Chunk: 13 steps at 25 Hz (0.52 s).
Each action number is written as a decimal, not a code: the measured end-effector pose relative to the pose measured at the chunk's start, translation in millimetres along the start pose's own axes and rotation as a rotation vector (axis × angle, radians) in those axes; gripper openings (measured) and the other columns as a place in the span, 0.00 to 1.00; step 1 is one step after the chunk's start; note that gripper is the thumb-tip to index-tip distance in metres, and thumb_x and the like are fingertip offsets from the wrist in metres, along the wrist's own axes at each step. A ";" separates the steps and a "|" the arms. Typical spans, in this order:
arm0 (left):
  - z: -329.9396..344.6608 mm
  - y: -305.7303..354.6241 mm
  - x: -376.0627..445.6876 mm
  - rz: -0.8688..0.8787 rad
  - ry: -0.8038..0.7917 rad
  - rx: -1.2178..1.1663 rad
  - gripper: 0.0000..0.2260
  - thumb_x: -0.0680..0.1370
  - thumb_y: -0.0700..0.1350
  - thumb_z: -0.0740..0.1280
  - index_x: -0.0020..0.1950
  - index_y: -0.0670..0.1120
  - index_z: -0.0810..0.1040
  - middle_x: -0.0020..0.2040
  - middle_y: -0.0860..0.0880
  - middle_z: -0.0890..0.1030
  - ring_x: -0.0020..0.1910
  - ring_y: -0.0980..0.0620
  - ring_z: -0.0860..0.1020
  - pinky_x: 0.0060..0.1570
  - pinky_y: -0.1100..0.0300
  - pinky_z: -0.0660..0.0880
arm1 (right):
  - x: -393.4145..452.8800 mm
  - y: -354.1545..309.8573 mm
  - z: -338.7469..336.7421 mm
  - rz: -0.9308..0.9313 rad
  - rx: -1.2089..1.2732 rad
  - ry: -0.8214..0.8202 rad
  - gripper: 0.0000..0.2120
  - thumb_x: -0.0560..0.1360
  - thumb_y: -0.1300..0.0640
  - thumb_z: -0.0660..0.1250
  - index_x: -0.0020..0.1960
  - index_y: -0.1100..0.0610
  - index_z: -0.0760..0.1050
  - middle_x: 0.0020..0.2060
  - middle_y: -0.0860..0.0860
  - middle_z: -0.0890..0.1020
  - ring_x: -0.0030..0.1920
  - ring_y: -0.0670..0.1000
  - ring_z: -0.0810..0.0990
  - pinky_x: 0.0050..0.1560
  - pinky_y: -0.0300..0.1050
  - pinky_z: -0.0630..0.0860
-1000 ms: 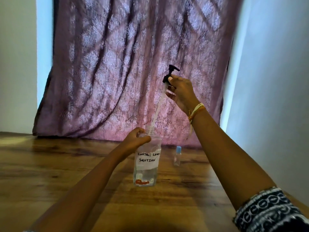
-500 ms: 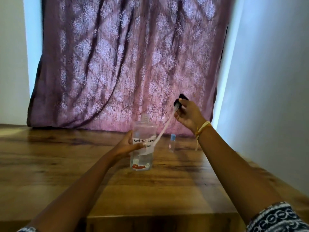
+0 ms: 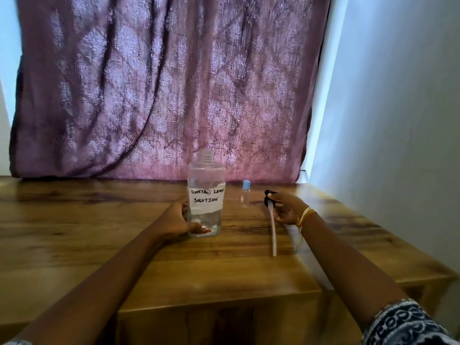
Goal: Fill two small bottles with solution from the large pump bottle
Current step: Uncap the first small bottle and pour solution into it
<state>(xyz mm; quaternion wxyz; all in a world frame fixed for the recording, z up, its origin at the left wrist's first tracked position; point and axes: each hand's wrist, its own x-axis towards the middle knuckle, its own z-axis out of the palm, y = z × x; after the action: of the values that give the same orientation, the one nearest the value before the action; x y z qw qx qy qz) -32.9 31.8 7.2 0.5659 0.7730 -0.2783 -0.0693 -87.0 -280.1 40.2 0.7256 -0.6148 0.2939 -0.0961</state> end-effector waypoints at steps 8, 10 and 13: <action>79.2 34.9 40.7 0.049 -0.056 0.059 0.32 0.66 0.38 0.77 0.67 0.43 0.69 0.59 0.51 0.77 0.55 0.50 0.76 0.45 0.65 0.75 | 25.7 -5.7 -67.3 -0.140 -0.313 0.223 0.13 0.70 0.60 0.76 0.40 0.59 0.70 0.29 0.54 0.71 0.27 0.50 0.69 0.24 0.41 0.66; 103.7 43.9 55.6 0.056 -0.091 0.041 0.34 0.66 0.38 0.78 0.68 0.44 0.67 0.61 0.52 0.76 0.57 0.50 0.75 0.44 0.67 0.74 | 32.6 -6.6 -81.2 -0.156 -0.348 0.269 0.14 0.68 0.60 0.78 0.40 0.59 0.71 0.28 0.54 0.71 0.26 0.49 0.69 0.22 0.39 0.64; 131.2 44.2 71.1 0.065 -0.120 0.021 0.38 0.63 0.39 0.79 0.70 0.46 0.67 0.66 0.46 0.77 0.61 0.48 0.77 0.54 0.55 0.79 | 40.5 -4.4 -91.0 -0.150 -0.345 0.282 0.16 0.66 0.61 0.79 0.48 0.62 0.76 0.31 0.55 0.76 0.29 0.50 0.73 0.22 0.38 0.67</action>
<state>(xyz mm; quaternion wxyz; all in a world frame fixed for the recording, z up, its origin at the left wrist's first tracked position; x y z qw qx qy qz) -44.5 -123.1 16.5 0.5421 0.7639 -0.3371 -0.0942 -102.8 -377.4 25.4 0.5523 -0.7303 0.3578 -0.1831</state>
